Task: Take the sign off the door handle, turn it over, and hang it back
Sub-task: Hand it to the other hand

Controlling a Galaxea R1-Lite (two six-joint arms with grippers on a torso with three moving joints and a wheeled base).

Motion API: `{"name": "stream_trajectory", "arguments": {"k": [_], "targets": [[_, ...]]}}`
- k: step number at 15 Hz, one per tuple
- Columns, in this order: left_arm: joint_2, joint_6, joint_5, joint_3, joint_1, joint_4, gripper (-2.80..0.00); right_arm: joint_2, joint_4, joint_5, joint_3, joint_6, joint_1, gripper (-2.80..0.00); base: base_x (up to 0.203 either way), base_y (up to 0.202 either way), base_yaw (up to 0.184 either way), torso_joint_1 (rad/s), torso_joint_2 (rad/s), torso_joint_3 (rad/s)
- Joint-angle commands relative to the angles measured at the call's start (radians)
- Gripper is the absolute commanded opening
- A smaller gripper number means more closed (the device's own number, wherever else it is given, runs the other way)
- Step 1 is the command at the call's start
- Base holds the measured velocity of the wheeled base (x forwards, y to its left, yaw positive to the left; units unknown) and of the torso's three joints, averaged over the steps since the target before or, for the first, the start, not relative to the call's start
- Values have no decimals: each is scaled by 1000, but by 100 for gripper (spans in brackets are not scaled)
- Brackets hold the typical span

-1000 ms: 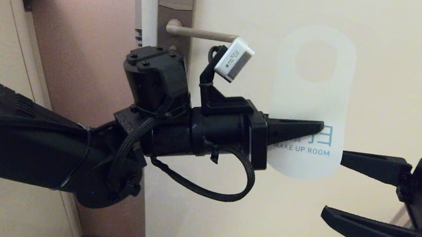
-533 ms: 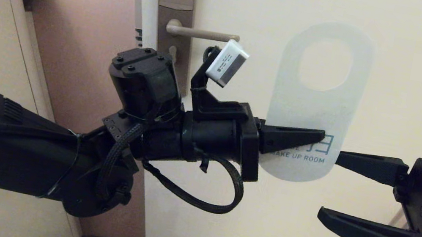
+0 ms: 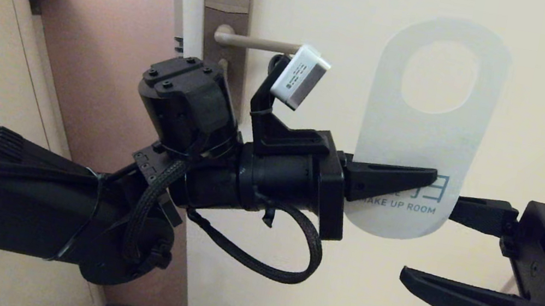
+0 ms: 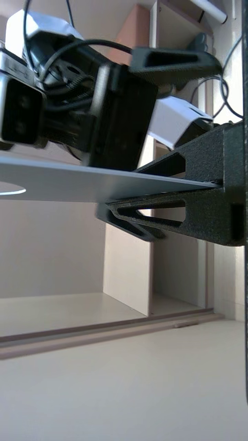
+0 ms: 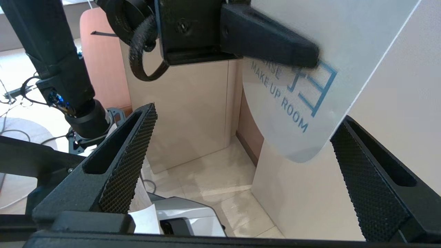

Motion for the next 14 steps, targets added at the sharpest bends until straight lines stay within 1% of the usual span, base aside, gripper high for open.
{"name": "stream_trajectory", "arguments": {"k": [1,4,5,6,9,14], "targets": [[7,-2,-3,-17,-9,-7,-280,0,-1,3,2,0,1,0,0,0,0,0,0,0],[24,-2,13,-19,-29,-10,-280,-10,-1,3,6,0,1,0,0,0,0,0,0,0],[30,-10,19,-19,-30,-38,-280,-12,-1,3,6,0,1,0,0,0,0,0,0,0],[47,-24,20,-22,-31,-61,-280,-12,-1,3,6,0,-1,0,0,0,0,0,0,0],[89,-92,21,-47,-41,-159,-280,-14,-1,3,7,-2,-1,0,0,0,0,0,0,0],[103,-94,54,-60,-52,-163,-280,-14,-3,3,7,-14,1,0,0,0,0,0,0,0]]}}
